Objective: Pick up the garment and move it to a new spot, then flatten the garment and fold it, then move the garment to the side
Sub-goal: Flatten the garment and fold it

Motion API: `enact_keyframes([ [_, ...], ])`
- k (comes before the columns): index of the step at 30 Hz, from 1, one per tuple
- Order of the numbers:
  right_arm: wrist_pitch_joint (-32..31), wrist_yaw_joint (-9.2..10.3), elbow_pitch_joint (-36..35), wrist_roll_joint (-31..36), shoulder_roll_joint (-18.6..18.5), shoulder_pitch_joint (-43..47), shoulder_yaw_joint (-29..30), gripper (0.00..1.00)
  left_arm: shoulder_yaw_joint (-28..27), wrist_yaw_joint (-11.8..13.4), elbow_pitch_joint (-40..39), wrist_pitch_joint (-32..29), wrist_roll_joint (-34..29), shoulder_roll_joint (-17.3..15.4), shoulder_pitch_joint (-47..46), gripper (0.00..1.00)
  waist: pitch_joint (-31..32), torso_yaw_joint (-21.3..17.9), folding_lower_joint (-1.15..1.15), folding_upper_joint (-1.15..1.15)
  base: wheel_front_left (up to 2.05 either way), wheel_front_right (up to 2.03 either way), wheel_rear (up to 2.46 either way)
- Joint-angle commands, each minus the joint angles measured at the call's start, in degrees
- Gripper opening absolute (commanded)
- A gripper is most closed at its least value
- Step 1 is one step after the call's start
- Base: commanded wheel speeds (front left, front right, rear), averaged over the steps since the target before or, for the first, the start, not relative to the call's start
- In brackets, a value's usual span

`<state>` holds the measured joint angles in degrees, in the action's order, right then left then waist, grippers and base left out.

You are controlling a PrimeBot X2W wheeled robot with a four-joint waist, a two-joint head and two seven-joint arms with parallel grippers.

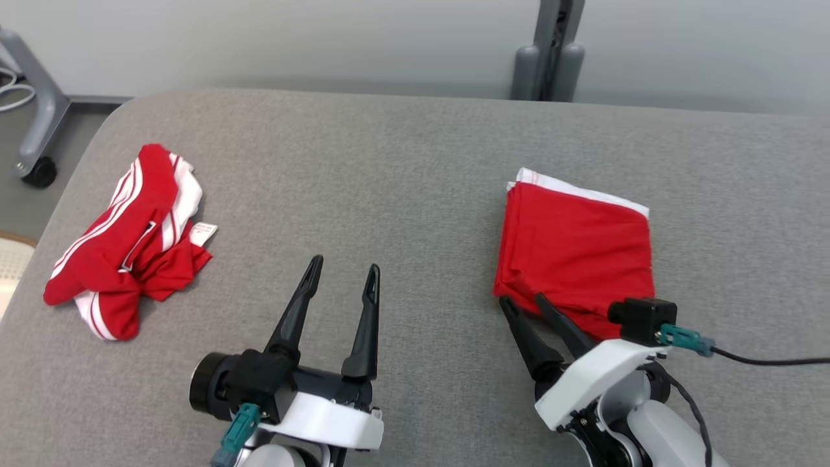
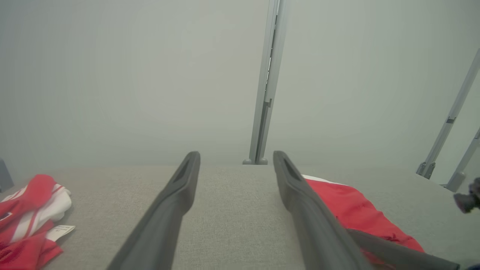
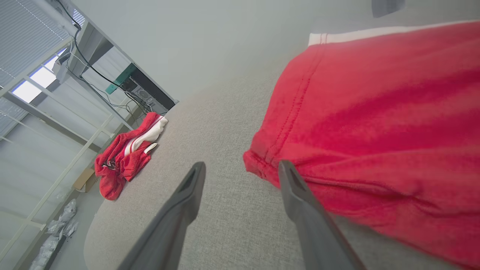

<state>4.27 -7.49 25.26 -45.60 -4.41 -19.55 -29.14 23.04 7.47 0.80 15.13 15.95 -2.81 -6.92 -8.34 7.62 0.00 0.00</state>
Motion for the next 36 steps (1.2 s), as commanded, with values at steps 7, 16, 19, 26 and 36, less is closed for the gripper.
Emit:
enact_keyframes([
  [7, 5.70, -0.03, -6.82, 3.33, -3.39, 2.54, 1.41, 1.00, -1.79, 0.11, 0.30, -0.04, -0.15, -0.19, 1.94, 1.00, 3.10, -4.49, 0.00, 0.00, 0.00, 0.00, 0.00],
  [16, 10.47, -0.03, -6.05, 15.92, -4.24, 2.71, 9.59, 1.00, -6.19, 0.33, 1.00, -0.04, 0.83, -0.18, 3.12, 1.00, 5.83, -10.53, 0.00, 0.00, 0.00, 0.00, 0.00],
  [19, 10.88, -0.03, -5.45, 21.14, -3.87, 4.05, 12.52, 1.00, -7.49, -0.30, 1.36, -0.04, 0.99, -0.20, 3.26, 1.00, 7.01, -11.89, 0.00, 0.00, 0.00, 0.00, 0.00],
  [26, 11.01, -0.03, -10.53, 30.86, -2.28, 8.80, 17.72, 1.00, -9.18, -1.29, 2.87, -0.04, 1.89, -0.18, 4.58, 1.00, 8.40, -13.53, 0.00, 0.00, 0.00, 0.00, 0.00],
  [36, 11.03, -0.03, -16.83, 32.62, -1.29, 18.89, 22.35, 1.00, -9.18, -1.55, 2.99, -0.04, 1.86, -0.18, 6.92, 1.00, 10.41, -12.05, 0.00, 0.00, 0.00, 0.00, 0.00],
])
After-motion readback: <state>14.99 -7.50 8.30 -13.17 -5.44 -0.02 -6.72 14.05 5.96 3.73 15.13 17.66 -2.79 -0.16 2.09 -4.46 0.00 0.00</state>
